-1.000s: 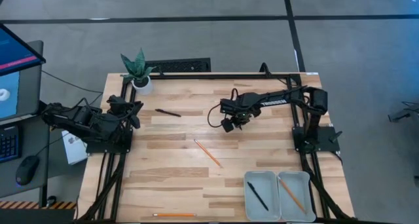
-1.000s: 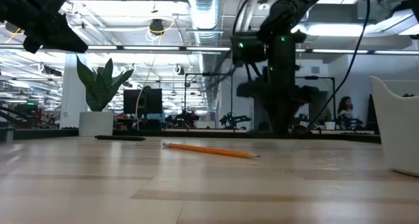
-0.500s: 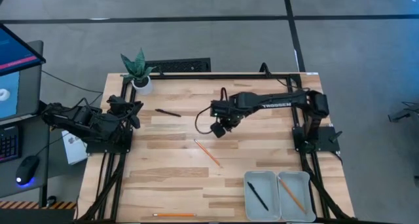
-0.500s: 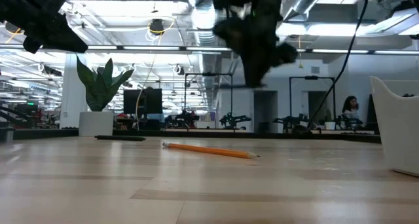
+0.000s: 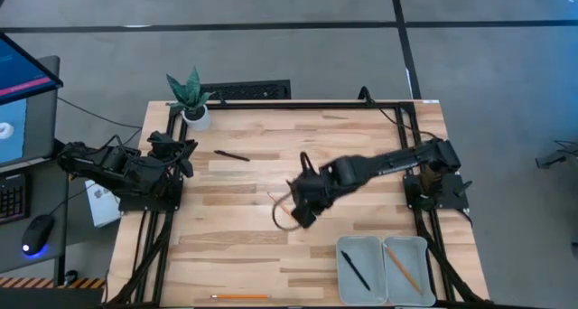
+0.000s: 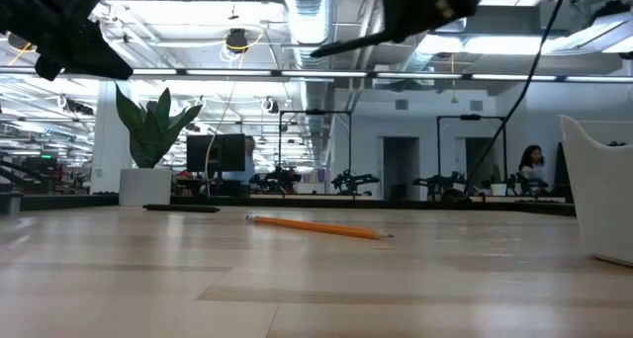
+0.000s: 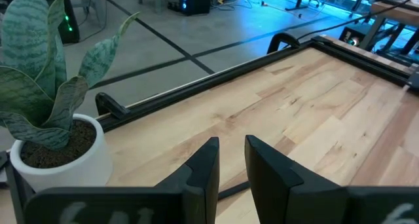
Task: Sort pens & pencils
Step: Put the top right black pen into the bottom left gray bin, then put the center orange pencil into the bottom right gray bin
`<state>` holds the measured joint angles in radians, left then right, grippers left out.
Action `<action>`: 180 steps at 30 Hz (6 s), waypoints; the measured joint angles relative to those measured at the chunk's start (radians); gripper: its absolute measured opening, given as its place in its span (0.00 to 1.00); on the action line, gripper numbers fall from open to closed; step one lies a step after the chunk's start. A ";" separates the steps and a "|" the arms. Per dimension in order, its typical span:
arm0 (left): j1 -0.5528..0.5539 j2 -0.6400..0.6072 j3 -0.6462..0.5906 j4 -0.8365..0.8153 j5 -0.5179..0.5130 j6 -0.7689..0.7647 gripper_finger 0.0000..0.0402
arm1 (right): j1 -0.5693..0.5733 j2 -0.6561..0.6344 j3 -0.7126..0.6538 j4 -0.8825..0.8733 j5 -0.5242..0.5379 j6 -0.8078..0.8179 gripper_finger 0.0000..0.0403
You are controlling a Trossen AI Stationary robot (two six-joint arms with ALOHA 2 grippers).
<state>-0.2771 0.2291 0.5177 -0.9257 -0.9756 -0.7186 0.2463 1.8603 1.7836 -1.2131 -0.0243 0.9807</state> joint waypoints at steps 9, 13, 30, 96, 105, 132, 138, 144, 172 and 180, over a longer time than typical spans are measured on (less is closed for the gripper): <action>0.000 0.000 0.000 0.000 0.000 0.000 0.16 | 0.212 0.000 0.000 -0.025 0.070 0.270 0.15; 0.000 0.000 0.000 0.000 0.000 -0.001 0.16 | 0.308 0.000 -0.001 -0.042 0.105 0.431 0.15; 0.000 0.000 0.000 0.000 0.009 -0.005 0.16 | 0.573 0.043 -0.006 -0.155 0.163 0.853 0.15; 0.000 0.000 0.000 -0.004 0.023 -0.012 0.16 | 0.655 0.158 -0.350 0.241 -0.005 0.876 0.15; 0.000 0.000 0.000 -0.004 0.021 -0.012 0.16 | 0.654 0.158 -0.350 0.242 -0.005 0.869 0.17; 0.000 0.000 0.000 -0.004 0.018 -0.011 0.16 | 0.641 0.155 -0.263 0.217 -0.032 0.842 0.38; 0.000 0.000 0.000 -0.004 0.018 -0.012 0.16 | 0.627 0.154 -0.171 0.064 -0.032 0.842 0.37; 0.000 0.000 0.000 -0.004 0.020 -0.012 0.16 | 0.608 0.153 -0.052 -0.185 -0.031 0.804 0.37; 0.000 0.000 0.000 -0.003 0.025 -0.012 0.16 | 0.073 0.154 0.135 -0.044 0.156 -0.117 0.42; 0.000 0.000 0.000 -0.003 0.024 -0.011 0.16 | -0.029 0.157 0.100 0.288 0.156 -0.231 0.55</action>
<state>-0.2771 0.2291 0.5178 -0.9291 -0.9512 -0.7300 0.2171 2.0170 1.8835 -0.9248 0.1318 0.7497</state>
